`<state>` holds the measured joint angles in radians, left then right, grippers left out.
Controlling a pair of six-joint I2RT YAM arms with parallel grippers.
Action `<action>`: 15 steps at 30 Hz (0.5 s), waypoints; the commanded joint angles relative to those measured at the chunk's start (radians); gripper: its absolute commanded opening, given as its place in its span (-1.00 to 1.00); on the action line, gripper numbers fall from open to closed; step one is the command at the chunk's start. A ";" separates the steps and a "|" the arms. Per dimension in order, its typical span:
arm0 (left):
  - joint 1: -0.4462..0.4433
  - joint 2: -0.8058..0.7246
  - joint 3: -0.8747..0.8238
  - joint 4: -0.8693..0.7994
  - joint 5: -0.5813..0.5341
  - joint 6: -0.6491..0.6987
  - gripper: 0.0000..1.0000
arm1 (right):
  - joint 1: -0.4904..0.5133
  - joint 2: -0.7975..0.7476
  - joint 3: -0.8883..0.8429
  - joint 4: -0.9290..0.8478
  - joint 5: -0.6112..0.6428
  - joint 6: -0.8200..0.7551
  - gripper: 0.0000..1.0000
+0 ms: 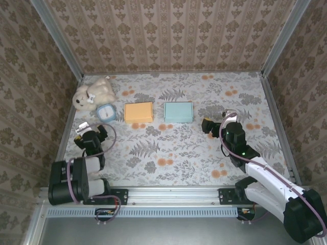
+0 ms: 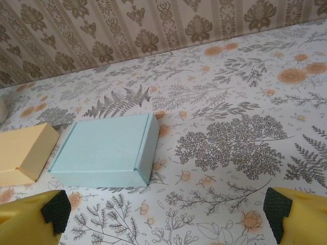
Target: Fold the paper box
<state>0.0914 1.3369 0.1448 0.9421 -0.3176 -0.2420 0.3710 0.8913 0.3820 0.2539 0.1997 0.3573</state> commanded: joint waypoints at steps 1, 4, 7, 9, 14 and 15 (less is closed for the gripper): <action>-0.011 0.119 0.019 0.276 0.127 0.114 1.00 | 0.005 0.027 -0.002 0.039 0.021 -0.019 1.00; -0.061 0.090 0.094 0.100 0.152 0.168 1.00 | 0.006 0.046 0.003 0.046 0.029 -0.027 1.00; -0.133 0.237 0.146 0.194 0.173 0.297 1.00 | 0.005 0.060 0.007 0.045 0.045 -0.030 1.00; -0.177 0.199 0.238 -0.042 0.132 0.312 1.00 | 0.005 0.067 0.007 0.046 0.060 -0.032 1.00; -0.175 0.205 0.231 -0.019 0.057 0.286 1.00 | 0.003 0.099 0.011 0.045 0.155 -0.027 1.00; -0.181 0.205 0.226 -0.010 0.055 0.292 1.00 | 0.003 0.105 0.024 0.023 0.175 -0.026 1.00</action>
<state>-0.0845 1.5436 0.3691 0.9634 -0.2249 0.0132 0.3710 0.9825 0.3824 0.2810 0.2840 0.3397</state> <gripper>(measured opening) 0.999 0.999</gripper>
